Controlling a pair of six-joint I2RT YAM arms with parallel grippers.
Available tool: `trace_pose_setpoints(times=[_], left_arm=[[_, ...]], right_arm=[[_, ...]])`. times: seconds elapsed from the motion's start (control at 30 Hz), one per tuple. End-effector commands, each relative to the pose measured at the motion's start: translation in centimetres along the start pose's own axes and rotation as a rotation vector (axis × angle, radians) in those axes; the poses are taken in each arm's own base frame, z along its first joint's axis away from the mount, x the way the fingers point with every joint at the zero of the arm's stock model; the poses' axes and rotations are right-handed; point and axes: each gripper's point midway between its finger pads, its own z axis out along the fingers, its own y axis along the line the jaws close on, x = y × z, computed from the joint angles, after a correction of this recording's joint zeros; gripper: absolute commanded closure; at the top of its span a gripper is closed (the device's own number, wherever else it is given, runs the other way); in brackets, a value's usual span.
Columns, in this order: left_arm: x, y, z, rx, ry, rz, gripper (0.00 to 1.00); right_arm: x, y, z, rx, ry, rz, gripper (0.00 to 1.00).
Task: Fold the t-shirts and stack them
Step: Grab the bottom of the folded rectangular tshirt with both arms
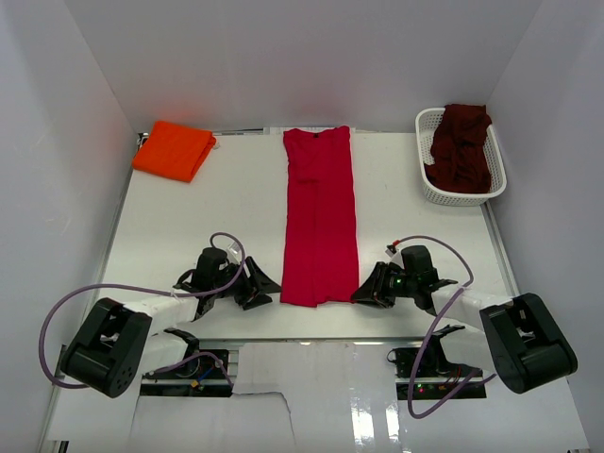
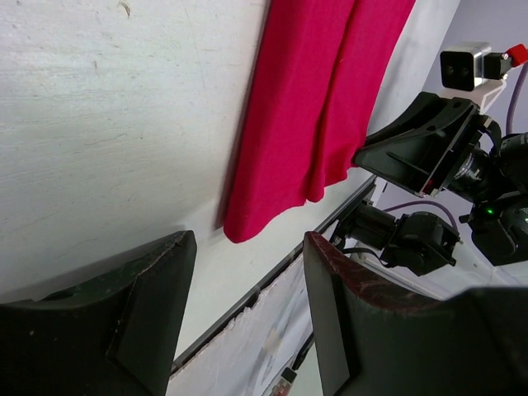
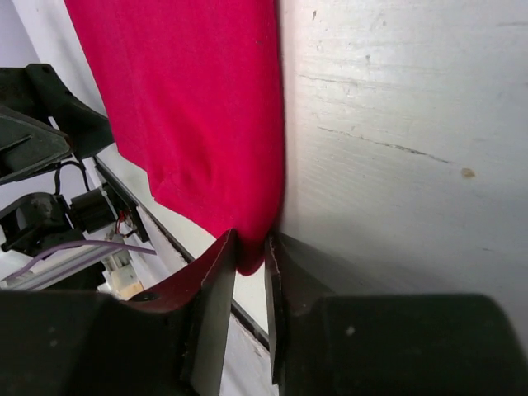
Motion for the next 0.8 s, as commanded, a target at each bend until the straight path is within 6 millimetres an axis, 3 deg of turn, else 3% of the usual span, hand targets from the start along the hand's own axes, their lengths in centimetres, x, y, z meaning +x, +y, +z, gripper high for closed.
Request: trace_pose_setpoints(times=[0.0, 0.1, 0.27, 0.47, 0.77], left_arm=[[0.4, 4.2, 0.1, -0.163, -0.023, -0.032, 0.33], [0.4, 4.2, 0.3, -0.167, -0.021, -0.033, 0.33], [0.3, 4.2, 0.6, -0.177, -0.01, -0.031, 0.33], [0.3, 4.5, 1.2, -0.204, 0.005, -0.029, 0.45], [1.5, 5.1, 2.3, -0.259, 0.057, -0.024, 0.46]], right_arm=[[0.0, -1.5, -0.1, 0.073, -0.028, -0.001, 0.74], [-0.1, -1.5, -0.1, 0.073, -0.028, -0.003, 0.87], [0.1, -1.3, 0.0, 0.062, -0.022, 0.002, 0.92], [-0.3, -1.1, -0.1, 0.065, -0.03, -0.014, 0.92], [-0.3, -0.8, -0.1, 0.057, -0.025, -0.017, 0.92]])
